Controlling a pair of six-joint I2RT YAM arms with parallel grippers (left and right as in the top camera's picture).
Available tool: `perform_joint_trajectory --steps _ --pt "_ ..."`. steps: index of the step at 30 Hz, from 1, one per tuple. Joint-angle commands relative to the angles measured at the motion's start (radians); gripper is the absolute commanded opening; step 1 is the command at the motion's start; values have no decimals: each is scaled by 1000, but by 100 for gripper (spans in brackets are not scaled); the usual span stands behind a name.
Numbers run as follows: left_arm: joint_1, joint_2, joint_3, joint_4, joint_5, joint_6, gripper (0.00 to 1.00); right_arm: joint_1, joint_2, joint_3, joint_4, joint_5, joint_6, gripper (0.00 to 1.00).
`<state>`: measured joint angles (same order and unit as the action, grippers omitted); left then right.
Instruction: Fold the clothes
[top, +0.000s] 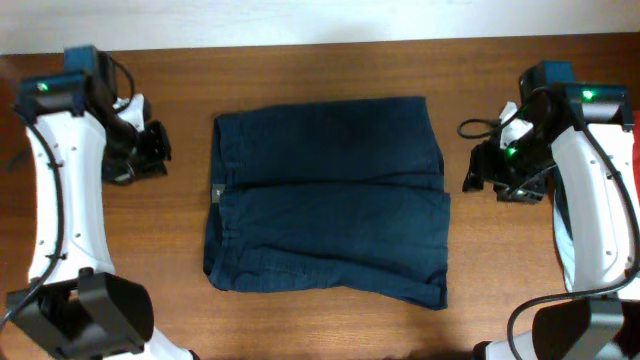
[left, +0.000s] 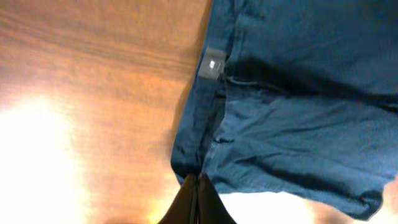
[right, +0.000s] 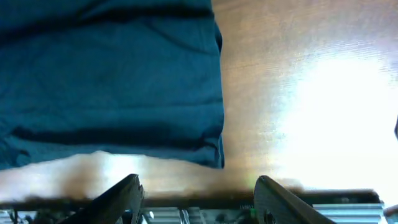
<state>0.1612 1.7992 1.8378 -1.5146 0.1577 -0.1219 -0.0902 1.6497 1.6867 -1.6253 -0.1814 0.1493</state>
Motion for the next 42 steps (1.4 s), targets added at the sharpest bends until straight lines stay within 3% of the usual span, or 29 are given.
perform_joint_trajectory --steps 1,3,7,9,11,20,27,30,35,42 --pt "-2 -164 -221 100 -10 -23 5 -1 -34 11 -29 -41 -50 63" --pt "-2 -297 -381 179 -9 -23 10 9 -57 11 -45 -69 -64 63" --pt "-1 -483 -634 285 34 -23 35 132 -109 -18 -47 -71 -54 64" --pt "-2 -508 -713 298 74 -23 44 205 -127 -82 0 -34 25 67" --pt "-2 -500 -801 304 106 -23 53 274 -137 -203 88 13 103 77" --pt "-6 -462 -957 382 115 -63 53 298 -136 -640 356 -3 171 79" --pt "-90 -349 -993 446 116 -134 52 298 -136 -678 406 -10 171 82" --pt "-130 -285 -993 441 117 -155 44 298 -136 -678 404 -10 170 82" --pt "-175 -210 -993 441 116 -166 44 298 -136 -678 404 -9 170 82" --pt "-178 -188 -993 393 -13 -202 54 242 -136 -678 396 9 139 82"
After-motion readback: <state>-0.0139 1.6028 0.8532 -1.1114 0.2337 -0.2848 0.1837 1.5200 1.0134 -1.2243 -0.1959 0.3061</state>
